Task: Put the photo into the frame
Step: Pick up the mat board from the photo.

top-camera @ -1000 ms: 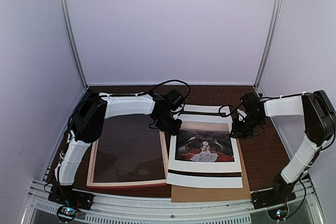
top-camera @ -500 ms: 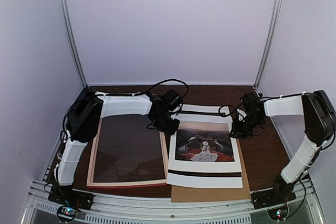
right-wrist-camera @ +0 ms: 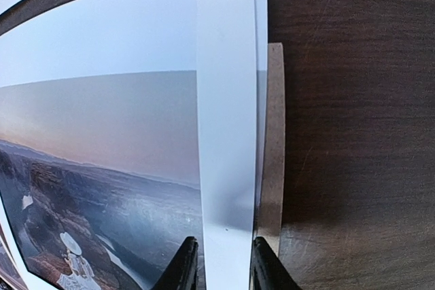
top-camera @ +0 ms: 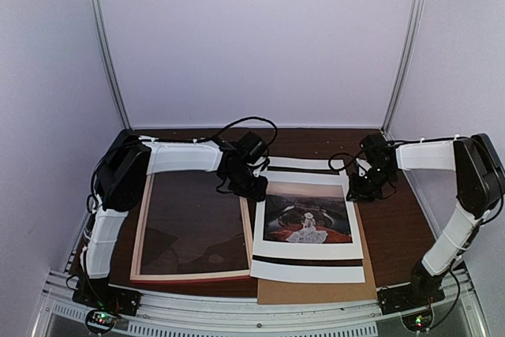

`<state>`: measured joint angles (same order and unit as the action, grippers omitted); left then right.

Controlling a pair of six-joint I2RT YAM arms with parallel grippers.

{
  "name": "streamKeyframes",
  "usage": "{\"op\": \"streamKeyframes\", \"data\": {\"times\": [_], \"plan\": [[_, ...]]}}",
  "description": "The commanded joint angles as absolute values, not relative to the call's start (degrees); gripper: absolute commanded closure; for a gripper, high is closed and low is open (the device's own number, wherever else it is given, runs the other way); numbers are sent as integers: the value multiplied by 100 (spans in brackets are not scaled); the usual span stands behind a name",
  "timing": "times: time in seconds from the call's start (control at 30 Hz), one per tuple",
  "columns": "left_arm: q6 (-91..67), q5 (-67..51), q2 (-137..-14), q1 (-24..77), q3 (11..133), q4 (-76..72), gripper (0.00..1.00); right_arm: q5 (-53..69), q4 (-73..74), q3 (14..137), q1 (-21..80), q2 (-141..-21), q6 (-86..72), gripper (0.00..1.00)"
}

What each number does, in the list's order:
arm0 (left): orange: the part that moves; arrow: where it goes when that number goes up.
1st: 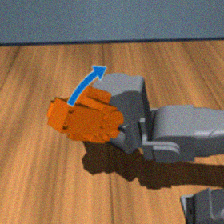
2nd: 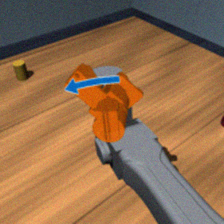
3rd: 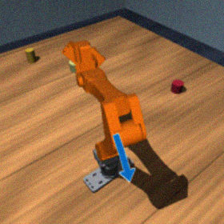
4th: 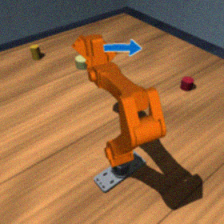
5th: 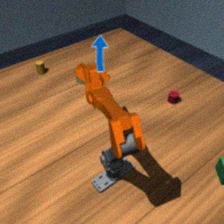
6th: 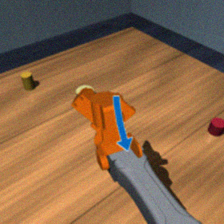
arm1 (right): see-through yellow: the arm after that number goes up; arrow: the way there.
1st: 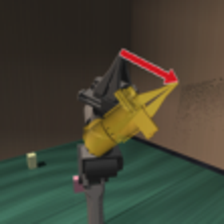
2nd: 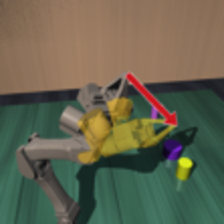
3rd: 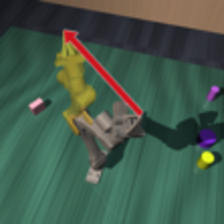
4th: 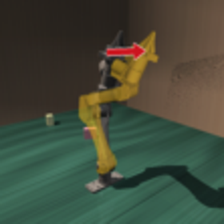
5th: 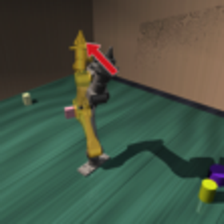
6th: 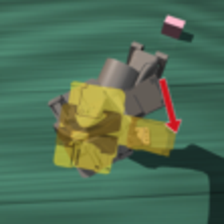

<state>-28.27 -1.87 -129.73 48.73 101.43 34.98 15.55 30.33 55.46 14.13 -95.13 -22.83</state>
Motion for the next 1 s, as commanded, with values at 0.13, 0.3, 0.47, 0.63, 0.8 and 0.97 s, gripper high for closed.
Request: {"op": "streamKeyframes", "data": {"times": [0.13, 0.3, 0.47, 0.63, 0.8, 0.97], "plan": [[-2944, -469, -12952, 4711, 10112, 3111, 43, 1163, 3094, 6028, 1450, -9885, -1991, 68], [-2929, -424, -13080, 4688, 10228, 3129, 39, 895, 2925, 6520, 1449, -10202, -1944, 65], [-2869, -316, -13228, 4685, 10376, 3162, 37, 536, 2921, 7291, 1450, -10721, -1807, 62], [-2844, -255, -13296, 4685, 10435, 3162, 37, 279, 3112, 8191, 1442, -11384, -1710, 61], [-2831, -255, -13348, 4685, 10437, 3139, 37, 219, 3226, 8752, 1359, -11827, -1737, 61], [-2830, -274, -13381, 4685, 10399, 3121, 37, 490, 3215, 8953, 1163, -12055, -1822, 62]]}}
